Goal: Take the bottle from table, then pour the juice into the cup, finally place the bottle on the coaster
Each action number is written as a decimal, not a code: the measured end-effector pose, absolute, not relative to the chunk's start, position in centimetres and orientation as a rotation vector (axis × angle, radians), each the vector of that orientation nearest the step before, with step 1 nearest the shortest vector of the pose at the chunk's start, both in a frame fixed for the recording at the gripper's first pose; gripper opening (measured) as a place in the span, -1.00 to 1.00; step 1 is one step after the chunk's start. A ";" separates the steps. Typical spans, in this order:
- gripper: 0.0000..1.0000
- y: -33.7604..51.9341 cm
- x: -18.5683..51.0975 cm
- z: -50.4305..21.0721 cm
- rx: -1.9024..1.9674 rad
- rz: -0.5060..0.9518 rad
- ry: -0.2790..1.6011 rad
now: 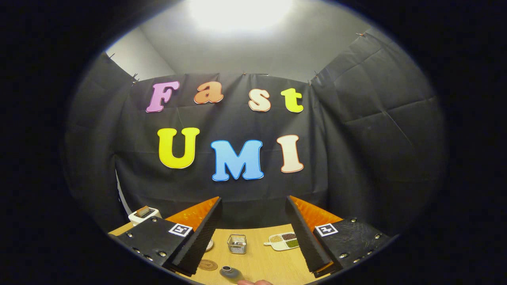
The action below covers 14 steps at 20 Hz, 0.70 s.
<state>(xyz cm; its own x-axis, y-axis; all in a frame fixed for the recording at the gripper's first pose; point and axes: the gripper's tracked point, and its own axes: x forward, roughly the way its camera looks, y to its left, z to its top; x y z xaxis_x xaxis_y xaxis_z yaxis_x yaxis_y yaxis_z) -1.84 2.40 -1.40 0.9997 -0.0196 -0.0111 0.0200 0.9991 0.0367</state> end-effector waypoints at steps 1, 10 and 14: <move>0.94 2.8 -1.8 -2.0 0.040 -0.002 0.017; 0.94 5.5 -1.7 -7.4 0.071 0.098 0.021; 0.94 6.8 -2.2 -11.1 0.105 0.116 0.025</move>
<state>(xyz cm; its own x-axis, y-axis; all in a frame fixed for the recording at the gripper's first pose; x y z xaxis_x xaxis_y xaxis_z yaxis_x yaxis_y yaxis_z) -2.23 6.78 -11.08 0.9930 0.1166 -0.0184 -0.1140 0.9878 0.1063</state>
